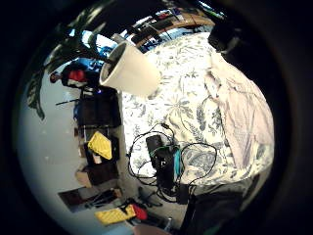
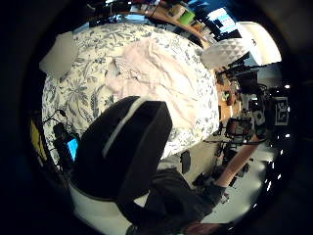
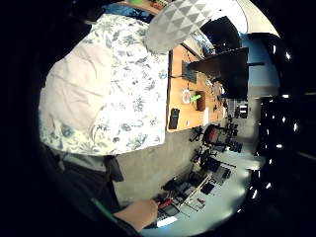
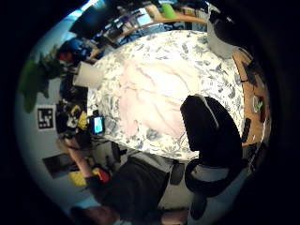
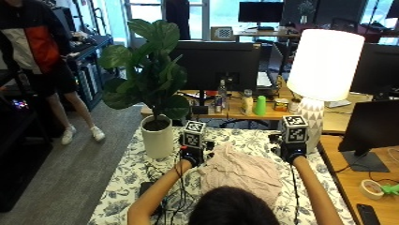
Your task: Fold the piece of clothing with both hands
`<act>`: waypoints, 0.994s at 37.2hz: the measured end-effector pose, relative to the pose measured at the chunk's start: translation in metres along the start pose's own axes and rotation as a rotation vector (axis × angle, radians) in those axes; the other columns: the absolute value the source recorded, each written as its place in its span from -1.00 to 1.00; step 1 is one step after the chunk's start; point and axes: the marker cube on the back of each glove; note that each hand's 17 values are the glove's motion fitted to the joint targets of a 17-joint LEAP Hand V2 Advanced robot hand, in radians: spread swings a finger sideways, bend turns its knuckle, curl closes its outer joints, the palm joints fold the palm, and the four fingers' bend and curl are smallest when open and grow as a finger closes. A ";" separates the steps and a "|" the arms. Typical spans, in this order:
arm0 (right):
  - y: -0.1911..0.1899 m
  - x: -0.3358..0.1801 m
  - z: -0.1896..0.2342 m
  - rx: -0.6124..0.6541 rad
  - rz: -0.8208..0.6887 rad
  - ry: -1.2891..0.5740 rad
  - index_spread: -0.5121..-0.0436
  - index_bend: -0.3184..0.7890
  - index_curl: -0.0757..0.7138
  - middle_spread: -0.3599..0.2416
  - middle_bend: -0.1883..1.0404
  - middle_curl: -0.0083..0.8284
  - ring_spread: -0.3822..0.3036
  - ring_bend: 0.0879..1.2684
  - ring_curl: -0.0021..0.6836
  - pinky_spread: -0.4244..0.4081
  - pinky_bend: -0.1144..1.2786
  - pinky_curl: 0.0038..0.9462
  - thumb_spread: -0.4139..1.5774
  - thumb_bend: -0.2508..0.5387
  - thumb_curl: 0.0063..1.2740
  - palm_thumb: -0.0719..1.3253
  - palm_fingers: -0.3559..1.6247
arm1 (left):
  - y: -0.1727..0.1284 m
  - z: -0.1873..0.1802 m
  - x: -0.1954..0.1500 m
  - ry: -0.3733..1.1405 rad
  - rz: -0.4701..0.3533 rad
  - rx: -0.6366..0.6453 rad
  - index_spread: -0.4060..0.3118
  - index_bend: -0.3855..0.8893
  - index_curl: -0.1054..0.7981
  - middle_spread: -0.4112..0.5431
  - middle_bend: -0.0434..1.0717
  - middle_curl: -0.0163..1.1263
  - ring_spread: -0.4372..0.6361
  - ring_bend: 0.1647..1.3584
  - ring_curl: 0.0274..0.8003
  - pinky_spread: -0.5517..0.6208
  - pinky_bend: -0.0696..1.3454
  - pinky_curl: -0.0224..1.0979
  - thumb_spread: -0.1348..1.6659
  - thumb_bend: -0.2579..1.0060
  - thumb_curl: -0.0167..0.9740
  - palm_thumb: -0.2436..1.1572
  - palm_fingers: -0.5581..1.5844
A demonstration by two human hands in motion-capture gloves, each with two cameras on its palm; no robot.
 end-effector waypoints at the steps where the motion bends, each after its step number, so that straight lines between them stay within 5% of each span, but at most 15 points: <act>1: -0.001 0.000 0.001 0.002 -0.002 -0.003 -0.13 -0.13 -0.08 0.09 -0.37 -0.34 0.28 -0.71 -0.33 0.52 -0.38 -0.47 0.63 0.41 -0.73 -0.05 -0.08 | 0.002 0.007 0.005 0.016 0.027 -0.022 -0.07 -0.10 -0.09 0.02 -0.69 -0.67 -0.03 -0.37 -0.37 0.13 -0.33 -0.45 0.35 -0.63 -0.71 -0.59 -0.06; 6: 0.002 0.000 0.007 -0.007 -0.007 -0.007 -0.14 -0.14 -0.05 0.09 -0.38 -0.29 0.27 -0.71 -0.28 0.51 -0.39 -0.44 0.67 0.35 -0.72 -0.04 -0.08 | 0.015 0.061 0.042 0.072 0.158 -0.155 -0.03 -0.15 -0.08 0.06 -0.69 -0.66 0.00 -0.33 -0.33 0.17 -0.31 -0.42 0.30 -0.66 -0.68 -0.67 -0.11; 16: 0.023 -0.008 0.014 -0.022 -0.038 -0.004 -0.14 -0.14 -0.02 0.08 -0.39 -0.23 0.25 -0.70 -0.20 0.51 -0.41 -0.39 0.70 0.24 -0.69 -0.01 -0.08 | 0.048 0.174 0.101 -0.012 0.196 -0.390 0.40 -0.35 -0.24 0.31 -0.60 -0.61 0.27 -0.08 -0.24 0.39 -0.15 -0.35 0.17 -0.75 -0.69 -0.84 -0.19; 19: 0.023 -0.008 0.025 -0.048 -0.044 0.024 -0.14 -0.14 -0.01 0.08 -0.38 -0.21 0.25 -0.71 -0.19 0.52 -0.42 -0.38 0.71 0.21 -0.68 0.00 -0.08 | 0.068 0.172 0.108 -0.016 0.212 -0.413 0.53 -0.34 -0.30 0.42 -0.58 -0.59 0.32 -0.04 -0.22 0.43 -0.10 -0.33 0.14 -0.76 -0.70 -0.86 -0.20; 24: 0.027 -0.012 0.036 -0.085 -0.070 0.046 -0.13 -0.14 0.00 0.08 -0.39 -0.19 0.25 -0.71 -0.16 0.52 -0.43 -0.36 0.71 0.16 -0.67 0.01 -0.08 | 0.053 0.187 0.104 -0.062 0.165 -0.414 0.74 -0.32 -0.37 0.57 -0.57 -0.56 0.39 0.02 -0.20 0.47 -0.03 -0.31 0.10 -0.73 -0.70 -0.81 -0.21; 31: 0.023 -0.010 0.051 -0.104 -0.071 0.049 -0.13 -0.14 0.01 0.08 -0.39 -0.16 0.25 -0.72 -0.12 0.53 -0.44 -0.34 0.72 0.08 -0.66 0.02 -0.08 | 0.106 0.143 0.102 -0.102 0.068 -0.523 0.87 -0.27 -0.40 0.67 -0.58 -0.53 0.42 0.05 -0.21 0.46 0.02 -0.29 0.10 -0.69 -0.67 -0.75 -0.21; 37: 0.022 -0.005 0.059 -0.113 -0.056 0.050 -0.13 -0.14 0.02 0.09 -0.39 -0.15 0.24 -0.72 -0.09 0.53 -0.44 -0.33 0.72 0.03 -0.65 0.04 -0.08 | 0.097 0.152 0.101 -0.110 0.084 -0.517 0.92 -0.21 -0.39 0.73 -0.61 -0.52 0.46 0.03 -0.22 0.45 0.04 -0.29 0.14 -0.64 -0.62 -0.67 -0.22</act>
